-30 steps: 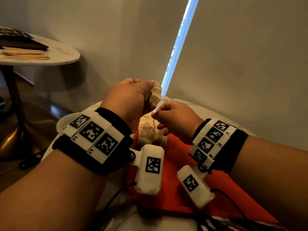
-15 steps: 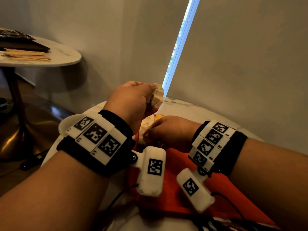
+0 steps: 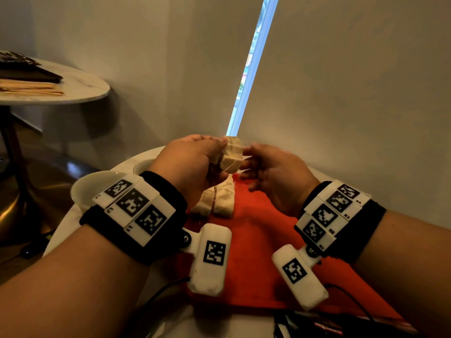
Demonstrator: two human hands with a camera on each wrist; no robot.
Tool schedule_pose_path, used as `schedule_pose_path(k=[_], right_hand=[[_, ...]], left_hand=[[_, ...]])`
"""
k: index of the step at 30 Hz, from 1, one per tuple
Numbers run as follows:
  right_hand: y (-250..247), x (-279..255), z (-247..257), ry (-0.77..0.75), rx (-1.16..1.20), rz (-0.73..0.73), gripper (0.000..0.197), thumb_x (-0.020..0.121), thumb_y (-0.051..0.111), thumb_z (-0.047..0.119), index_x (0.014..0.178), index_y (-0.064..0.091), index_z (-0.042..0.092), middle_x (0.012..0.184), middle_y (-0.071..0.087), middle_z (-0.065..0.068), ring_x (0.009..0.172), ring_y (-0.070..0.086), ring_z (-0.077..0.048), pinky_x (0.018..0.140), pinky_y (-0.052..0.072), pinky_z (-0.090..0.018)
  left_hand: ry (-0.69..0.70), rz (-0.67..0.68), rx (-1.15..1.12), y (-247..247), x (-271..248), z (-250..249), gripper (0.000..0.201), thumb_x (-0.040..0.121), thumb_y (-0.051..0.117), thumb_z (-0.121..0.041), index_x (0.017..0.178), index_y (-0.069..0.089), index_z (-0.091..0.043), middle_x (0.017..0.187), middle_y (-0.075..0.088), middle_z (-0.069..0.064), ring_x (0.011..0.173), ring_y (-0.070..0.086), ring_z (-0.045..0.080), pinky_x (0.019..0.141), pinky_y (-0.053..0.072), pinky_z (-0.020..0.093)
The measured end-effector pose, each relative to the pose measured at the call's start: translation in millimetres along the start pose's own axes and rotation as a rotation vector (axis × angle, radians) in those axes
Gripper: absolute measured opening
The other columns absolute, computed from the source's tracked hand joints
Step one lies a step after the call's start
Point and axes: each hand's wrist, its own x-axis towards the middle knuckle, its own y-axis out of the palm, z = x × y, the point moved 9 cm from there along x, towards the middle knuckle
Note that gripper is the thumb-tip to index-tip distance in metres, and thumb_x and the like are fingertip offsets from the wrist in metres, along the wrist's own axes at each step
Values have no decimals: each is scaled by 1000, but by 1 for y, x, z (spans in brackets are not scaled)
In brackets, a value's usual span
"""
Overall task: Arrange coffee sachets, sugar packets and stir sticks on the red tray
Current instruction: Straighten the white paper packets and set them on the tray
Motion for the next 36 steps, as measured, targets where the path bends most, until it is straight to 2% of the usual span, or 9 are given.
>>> schedule_pose_path(k=[3,6,11,16,18,21,26,30,36], right_hand=[[-2,-1,9,-55,28,45,36,82,67,28,110,66,6,92,66,-16,74,62,-25,53,41,-29],[0,-5,14,-122,-80,70,14,91,68,13,105,69,9,93,72,-18,78,65,-28,54,40,-30],[-2,-5,8,-125,-109,49,7,90,65,1,92,66,8,80,69,-17,65,62,-23,48,37,-28],[-19,2,2,-85,-66,-70,11,91,63,0,89,64,12,80,69,-13,69,61,-27,45,33,-27],[-28,4,2,-86,-114,-125,13,90,64,2,87,64,14,79,70,-11,66,60,-24,45,34,-27],[-34,5,2,-80,-172,-172,13,90,64,2,86,64,14,75,70,-9,58,56,-18,44,34,-27],[-17,7,-18,68,-252,-42,15,88,62,-5,83,63,9,65,66,-9,49,60,-17,48,39,-30],[-1,4,-34,179,-321,39,9,90,62,-2,91,65,6,84,68,-19,62,66,-26,48,49,-30],[6,6,-46,252,-577,95,9,85,71,8,78,71,14,79,69,-9,64,59,-18,48,41,-24]], left_hand=[[-23,30,86,3,-3,3,15,95,62,-19,104,67,-7,84,67,10,67,63,18,55,49,24],[-55,69,148,5,-5,8,19,97,59,-20,106,69,-6,89,66,14,78,59,23,57,47,24],[-73,80,186,8,-6,11,21,97,59,-21,107,68,-4,90,64,16,78,56,24,61,45,27],[-13,-114,105,-13,3,-3,8,99,58,-18,93,61,-21,82,58,5,73,57,16,66,50,30],[17,-192,48,-24,6,-12,9,100,56,-19,94,61,-24,85,60,2,82,60,16,73,54,34],[56,-252,-48,-34,7,-21,9,100,57,-21,96,63,-27,100,63,0,95,63,16,65,55,30],[41,-223,-54,-30,5,-22,5,99,59,-26,99,63,-28,95,64,-1,88,63,15,70,53,32],[23,-206,-5,-28,2,-21,5,99,59,-30,98,64,-29,101,66,-1,91,64,15,70,52,32],[10,-210,11,-29,4,-18,5,98,60,-29,97,65,-30,102,66,1,93,64,16,66,50,32]])
